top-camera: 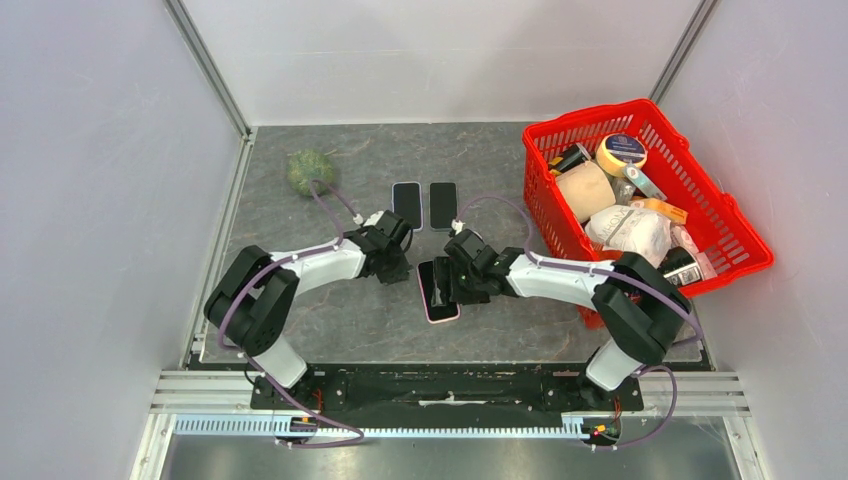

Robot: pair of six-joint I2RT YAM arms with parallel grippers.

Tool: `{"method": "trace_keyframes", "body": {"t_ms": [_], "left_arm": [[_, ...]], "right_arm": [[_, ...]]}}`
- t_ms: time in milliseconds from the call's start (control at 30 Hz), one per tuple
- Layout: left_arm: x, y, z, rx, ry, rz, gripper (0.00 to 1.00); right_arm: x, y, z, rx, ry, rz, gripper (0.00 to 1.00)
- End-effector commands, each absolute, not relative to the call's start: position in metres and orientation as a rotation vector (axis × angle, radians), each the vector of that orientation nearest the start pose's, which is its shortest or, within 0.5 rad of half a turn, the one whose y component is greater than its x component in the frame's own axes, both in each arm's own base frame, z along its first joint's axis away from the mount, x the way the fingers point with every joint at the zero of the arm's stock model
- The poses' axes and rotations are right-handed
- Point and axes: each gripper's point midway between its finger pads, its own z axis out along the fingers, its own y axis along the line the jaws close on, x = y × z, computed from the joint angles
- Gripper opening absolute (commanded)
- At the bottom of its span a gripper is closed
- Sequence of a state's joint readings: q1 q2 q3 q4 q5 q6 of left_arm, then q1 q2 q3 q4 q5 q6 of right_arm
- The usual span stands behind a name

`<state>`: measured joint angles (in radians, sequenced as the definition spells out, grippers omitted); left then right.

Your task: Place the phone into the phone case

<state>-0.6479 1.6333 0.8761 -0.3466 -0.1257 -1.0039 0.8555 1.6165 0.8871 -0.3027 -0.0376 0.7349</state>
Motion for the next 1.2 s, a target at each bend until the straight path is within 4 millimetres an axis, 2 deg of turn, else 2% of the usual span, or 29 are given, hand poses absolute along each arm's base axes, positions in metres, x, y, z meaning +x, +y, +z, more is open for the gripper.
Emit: {"method": "trace_keyframes", "body": {"t_ms": [0, 167, 400, 467, 533, 733, 867, 967, 1067, 1167], "left_arm": [[0.283, -0.216, 0.024, -0.488, 2.649, -0.360, 0.06], [0.296, -0.222, 0.025, -0.456, 2.677, -0.342, 0.06], [0.305, -0.233, 0.020, -0.406, 2.711, -0.353, 0.08], [0.308, -0.244, 0.020, -0.359, 2.739, -0.398, 0.09], [0.308, -0.254, 0.018, -0.305, 2.768, -0.435, 0.09], [0.296, -0.289, 0.012, -0.127, 2.831, -0.545, 0.09], [0.274, -0.314, 0.009, -0.001, 2.852, -0.613, 0.09], [0.253, -0.332, 0.011, 0.092, 2.859, -0.670, 0.09], [0.239, -0.339, 0.019, 0.144, 2.839, -0.689, 0.09], [0.244, -0.324, 0.036, 0.094, 2.779, -0.633, 0.14]], "right_arm": [[0.200, 0.312, 0.027, -0.184, 2.713, 0.644, 0.83], [0.190, 0.339, 0.029, -0.229, 2.707, 0.688, 0.84], [0.181, 0.381, 0.042, -0.319, 2.670, 0.788, 0.84], [0.181, 0.381, 0.044, -0.337, 2.668, 0.765, 0.84], [0.185, 0.370, 0.048, -0.323, 2.651, 0.707, 0.85], [0.204, 0.307, 0.071, -0.210, 2.577, 0.501, 0.88], [0.223, 0.256, 0.086, -0.080, 2.538, 0.408, 0.89], [0.233, 0.228, 0.087, -0.006, 2.535, 0.365, 0.89], [0.235, 0.215, 0.082, 0.014, 2.552, 0.343, 0.88], [0.231, 0.219, 0.077, -0.009, 2.572, 0.372, 0.84]]}}
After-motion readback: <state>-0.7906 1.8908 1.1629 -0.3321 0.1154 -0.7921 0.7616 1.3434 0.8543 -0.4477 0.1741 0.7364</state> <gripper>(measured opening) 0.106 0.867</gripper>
